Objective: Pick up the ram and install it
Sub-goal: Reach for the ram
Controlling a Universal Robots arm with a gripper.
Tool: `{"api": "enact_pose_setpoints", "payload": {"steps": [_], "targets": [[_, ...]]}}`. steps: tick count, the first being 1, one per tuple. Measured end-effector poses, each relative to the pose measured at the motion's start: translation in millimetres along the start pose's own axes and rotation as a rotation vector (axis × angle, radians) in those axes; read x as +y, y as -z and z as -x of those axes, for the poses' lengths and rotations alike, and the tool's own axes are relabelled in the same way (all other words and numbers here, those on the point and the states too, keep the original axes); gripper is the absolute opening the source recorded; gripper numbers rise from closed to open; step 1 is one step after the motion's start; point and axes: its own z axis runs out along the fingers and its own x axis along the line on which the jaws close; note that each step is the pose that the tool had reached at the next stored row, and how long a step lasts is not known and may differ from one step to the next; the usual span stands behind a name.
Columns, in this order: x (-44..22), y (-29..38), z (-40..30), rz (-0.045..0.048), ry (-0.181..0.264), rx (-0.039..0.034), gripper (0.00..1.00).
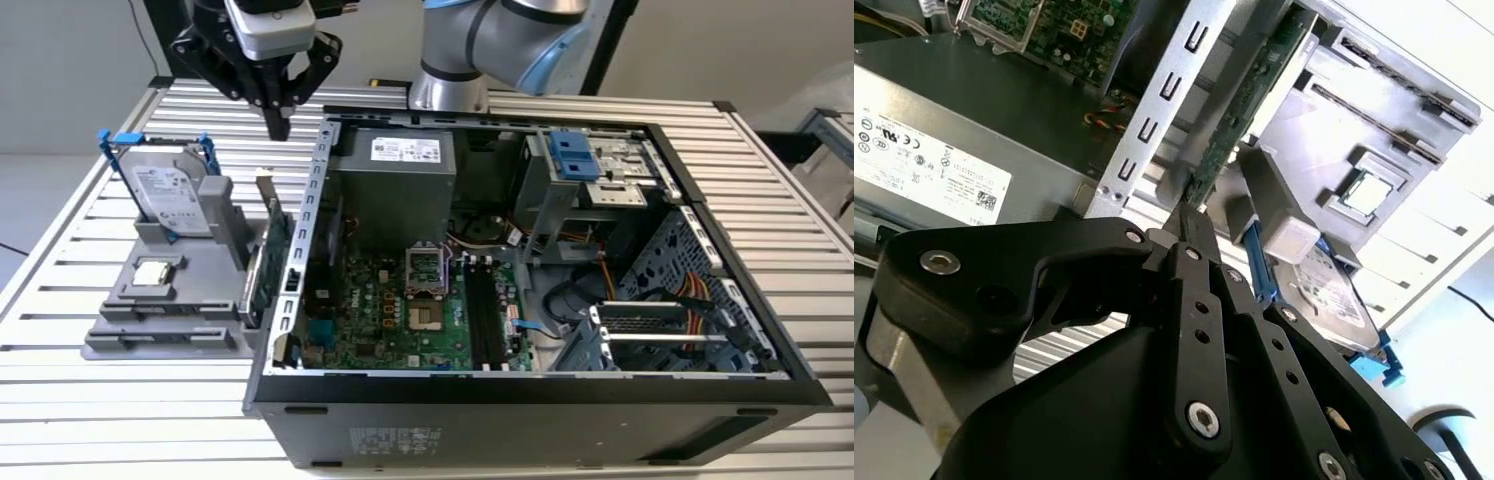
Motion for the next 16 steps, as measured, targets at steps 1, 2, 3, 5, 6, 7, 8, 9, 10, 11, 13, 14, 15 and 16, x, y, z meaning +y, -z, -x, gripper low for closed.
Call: {"api": "enact_pose_setpoints", "payload": {"steps": [1,2,3,5,6,7,8,9,10,11,13,14,15,16], "targets": [[-0.1,0.0,-1.0,0.0,0.0,0.0,0.0],[-0.2,0.1,-1.9,0.0,0.0,0.0,0.0],[-0.3,0.1,-2.9,0.0,0.0,0.0,0.0],[-0.6,0.1,-4.6,0.0,0.0,0.0,0.0],[-0.7,0.2,-5.6,0.0,0.0,0.0,0.0],[-0.9,0.2,-6.4,0.0,0.0,0.0,0.0],[-1.0,0.2,-7.3,0.0,0.0,0.0,0.0],[-1.2,0.2,-8.2,0.0,0.0,0.0,0.0],[-1.4,0.3,-9.2,0.0,0.0,0.0,0.0],[-1.6,0.3,-10.1,0.0,0.0,0.0,0.0],[-1.9,0.3,-12.0,-0.0001,0.0,0.0,0.0],[-2.0,0.4,-13.0,0.0,0.0,0.0,0.0],[-2.1,0.4,-14.0,-0.0001,0.0,0.0001,0.0],[-2.3,0.4,-15.0,0.0,0.0,0.0,0.0]]}}
